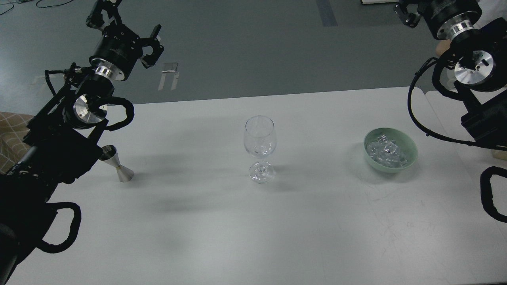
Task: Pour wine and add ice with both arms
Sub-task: 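Raise the left gripper and open it above the silver jigger, then lower the open left gripper beside the silver jigger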
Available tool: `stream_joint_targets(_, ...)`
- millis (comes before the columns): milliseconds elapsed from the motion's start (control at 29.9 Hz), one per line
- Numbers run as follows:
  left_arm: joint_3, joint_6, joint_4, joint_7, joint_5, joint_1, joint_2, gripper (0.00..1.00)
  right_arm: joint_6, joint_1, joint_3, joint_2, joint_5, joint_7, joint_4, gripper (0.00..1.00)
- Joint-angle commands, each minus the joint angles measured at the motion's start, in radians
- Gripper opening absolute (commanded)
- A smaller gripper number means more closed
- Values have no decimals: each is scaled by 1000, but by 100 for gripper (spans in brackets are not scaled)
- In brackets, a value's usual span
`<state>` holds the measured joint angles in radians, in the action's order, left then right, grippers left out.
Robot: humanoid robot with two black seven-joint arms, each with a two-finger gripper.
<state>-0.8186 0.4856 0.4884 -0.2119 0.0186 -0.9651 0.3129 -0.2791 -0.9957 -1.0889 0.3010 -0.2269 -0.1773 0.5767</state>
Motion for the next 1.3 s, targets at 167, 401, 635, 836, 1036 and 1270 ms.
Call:
stream_joint_targets(167, -2, -42, 208, -4, 0, 101, 107, 99, 0, 5, 0, 20, 0, -1, 0, 100)
stream_joint_targets(401, -14, -33, 392, 2, 15, 235, 277, 97, 0, 16, 0, 24, 0, -1, 0, 100)
stream_joint_targets(635, -96, -35, 505, 11, 27, 364, 386, 97, 1, 16, 0, 24, 0, -1, 17, 100)
stream_joint_targets(836, -131, -120, 783, -4, 291, 503, 548, 97, 1, 17, 0, 26, 0, 1, 17, 100)
stream_joint_targets(1036, -155, -75, 809, -7, 293, 566, 601, 97, 1, 17, 0, 26, 0, -1, 15, 100)
stream_joint_targets(1270, -157, -157, 894, -53, 271, 663, 699, 98, 1, 22, 0, 41, 0, -1, 18, 100)
